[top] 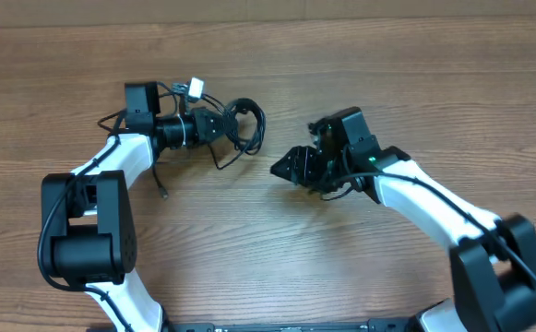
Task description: Untangle cables
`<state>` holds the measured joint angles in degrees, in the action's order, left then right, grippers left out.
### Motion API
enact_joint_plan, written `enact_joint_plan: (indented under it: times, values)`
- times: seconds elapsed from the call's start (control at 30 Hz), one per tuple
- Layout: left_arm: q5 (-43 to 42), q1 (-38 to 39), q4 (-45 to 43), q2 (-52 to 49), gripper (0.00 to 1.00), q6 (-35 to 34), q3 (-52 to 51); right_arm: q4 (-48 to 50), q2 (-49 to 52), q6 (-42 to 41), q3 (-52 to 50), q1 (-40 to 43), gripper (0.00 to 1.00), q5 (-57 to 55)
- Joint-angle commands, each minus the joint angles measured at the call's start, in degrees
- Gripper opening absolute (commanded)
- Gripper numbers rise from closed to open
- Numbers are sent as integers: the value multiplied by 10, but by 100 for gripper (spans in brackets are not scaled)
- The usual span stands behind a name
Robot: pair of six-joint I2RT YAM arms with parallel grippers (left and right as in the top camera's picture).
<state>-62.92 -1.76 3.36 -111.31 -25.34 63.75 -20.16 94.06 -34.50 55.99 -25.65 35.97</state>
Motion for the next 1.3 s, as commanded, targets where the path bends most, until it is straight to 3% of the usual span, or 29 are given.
enact_joint_plan:
  times: [0.0,0.23,0.43,0.73,1.0,1.27]
  values:
    - [-8,-7,-4,-3,4,-144,1,2,-29,46,16,-26,67,25]
    - [-8,-7,-4,-3,4,-157,1,52,-13,14,6,-125,68,-136]
    - [-12,-7,-2,-3,4,-161,1,114,15,-132,6,-203,69,-392]
    - [-12,-2,-2,-3,4,-180,1,271,86,-168,6,-219,68,-410]
    - [-12,-1,-2,-3,4,-180,1,330,106,-163,6,-227,51,-404]
    - [-12,-1,-2,-3,4,-180,1,312,105,-162,6,-226,4,-404]
